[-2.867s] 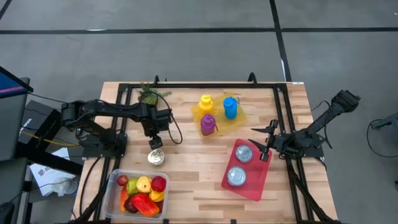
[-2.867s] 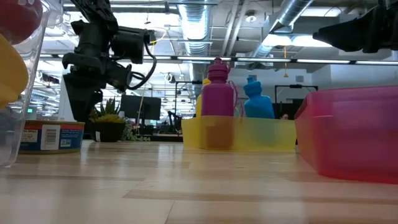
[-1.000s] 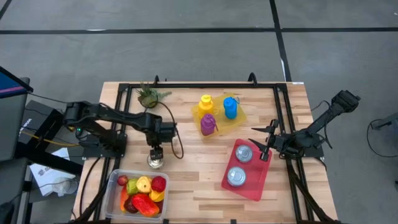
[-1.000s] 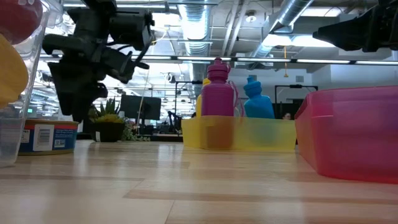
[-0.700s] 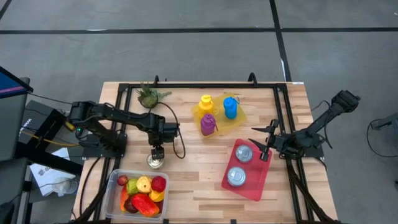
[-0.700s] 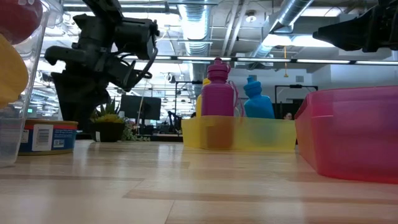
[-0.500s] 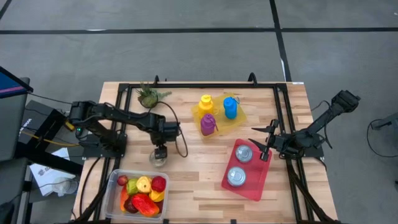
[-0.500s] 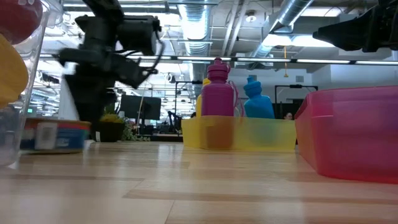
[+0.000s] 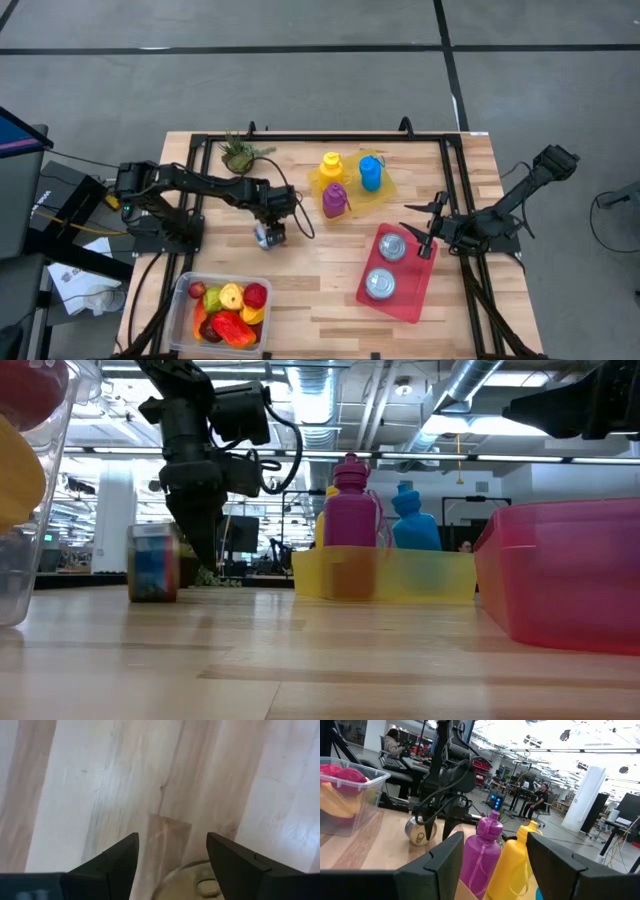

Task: Pick & Place Food Item
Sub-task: Put the blue and pink tuna can into the red bin

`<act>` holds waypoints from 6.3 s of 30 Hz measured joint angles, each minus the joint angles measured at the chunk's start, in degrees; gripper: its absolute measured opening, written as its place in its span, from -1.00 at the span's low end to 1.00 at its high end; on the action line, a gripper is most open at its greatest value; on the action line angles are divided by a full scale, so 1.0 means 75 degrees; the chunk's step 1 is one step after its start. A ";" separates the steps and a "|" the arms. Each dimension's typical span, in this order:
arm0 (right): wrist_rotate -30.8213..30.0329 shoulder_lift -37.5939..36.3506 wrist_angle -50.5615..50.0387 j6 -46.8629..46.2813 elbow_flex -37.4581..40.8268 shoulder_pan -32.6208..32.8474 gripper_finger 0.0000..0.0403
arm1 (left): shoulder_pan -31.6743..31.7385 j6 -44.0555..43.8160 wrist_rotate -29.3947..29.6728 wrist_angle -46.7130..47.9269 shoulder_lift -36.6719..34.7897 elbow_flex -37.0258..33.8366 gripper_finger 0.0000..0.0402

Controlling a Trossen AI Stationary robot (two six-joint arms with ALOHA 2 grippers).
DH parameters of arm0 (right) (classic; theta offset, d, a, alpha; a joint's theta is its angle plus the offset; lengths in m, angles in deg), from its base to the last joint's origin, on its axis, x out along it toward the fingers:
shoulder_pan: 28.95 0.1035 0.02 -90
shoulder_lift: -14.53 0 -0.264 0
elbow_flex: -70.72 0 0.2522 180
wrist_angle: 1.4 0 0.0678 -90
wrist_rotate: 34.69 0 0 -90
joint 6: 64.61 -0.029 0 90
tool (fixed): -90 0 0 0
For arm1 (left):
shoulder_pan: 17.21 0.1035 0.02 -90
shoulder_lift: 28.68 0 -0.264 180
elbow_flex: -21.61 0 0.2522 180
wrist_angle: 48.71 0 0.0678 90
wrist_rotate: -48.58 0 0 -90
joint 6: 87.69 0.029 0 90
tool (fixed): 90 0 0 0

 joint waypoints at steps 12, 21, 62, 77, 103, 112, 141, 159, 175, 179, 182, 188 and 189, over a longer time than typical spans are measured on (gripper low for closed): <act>0.0000 0.0006 -0.0446 0.0055 -0.0379 0.0003 0.03 | -0.0259 -0.0273 0.0393 0.0867 -0.0562 0.0689 0.13; 0.0000 0.0018 -0.1196 0.0058 -0.0809 0.0003 0.03 | 0.0035 -0.3200 -0.0250 0.2409 -0.1849 0.0755 0.20; 0.0062 0.0009 -0.2185 -0.0067 -0.0915 0.0005 0.03 | -0.0080 -0.7442 -0.1201 0.2373 -0.1577 0.0544 0.81; 0.0061 0.0009 -0.2223 -0.0125 -0.0915 0.0006 0.03 | -0.0178 -0.8355 -0.0879 0.2450 -0.1495 0.0083 0.81; 0.0046 0.0009 -0.2346 -0.0467 -0.0913 -0.0003 0.03 | -0.0131 -0.8222 -0.0904 0.0980 -0.1501 -0.1037 -0.08; -0.0136 0.0010 -0.1734 -0.0870 -0.0913 -0.0168 0.03 | -0.0624 -0.6702 -0.0139 -0.0072 -0.1971 -0.1049 -0.08; 0.6114 0.3746 0.0289 -0.3492 -0.2255 -0.4288 0.47 | -0.1811 0.1423 0.0911 -0.9194 -0.1196 -0.1046 -0.08; 0.8004 0.4714 -0.0427 -0.3460 -0.3589 -0.4457 0.64 | -0.1619 0.1822 0.0390 -0.9712 -0.0939 -0.1043 -0.08; 0.8329 0.4710 -0.0702 -0.3360 -0.3617 -0.4136 0.78 | -0.1131 0.1992 0.0040 -0.9457 -0.0924 -0.1032 -0.08; 0.8134 0.4707 -0.0594 -0.3352 -0.3617 -0.4110 0.81 | -0.1081 0.1848 -0.0087 -0.9581 -0.0924 -0.1032 -0.08; 0.8049 0.4707 -0.0567 -0.3289 -0.3617 -0.4177 0.82 | -0.1078 0.1810 -0.0016 -0.9588 -0.0924 -0.1032 -0.08; 0.8079 0.4780 -0.0327 -0.3261 -0.3641 -0.4477 0.82 | -0.1061 0.1760 0.0108 -0.9746 -0.0860 -0.1032 -0.08; 0.8100 0.4866 -0.0322 -0.3259 -0.3705 -0.4534 0.82 | -0.1061 0.1752 0.0137 -0.9702 -0.0857 -0.1032 -0.08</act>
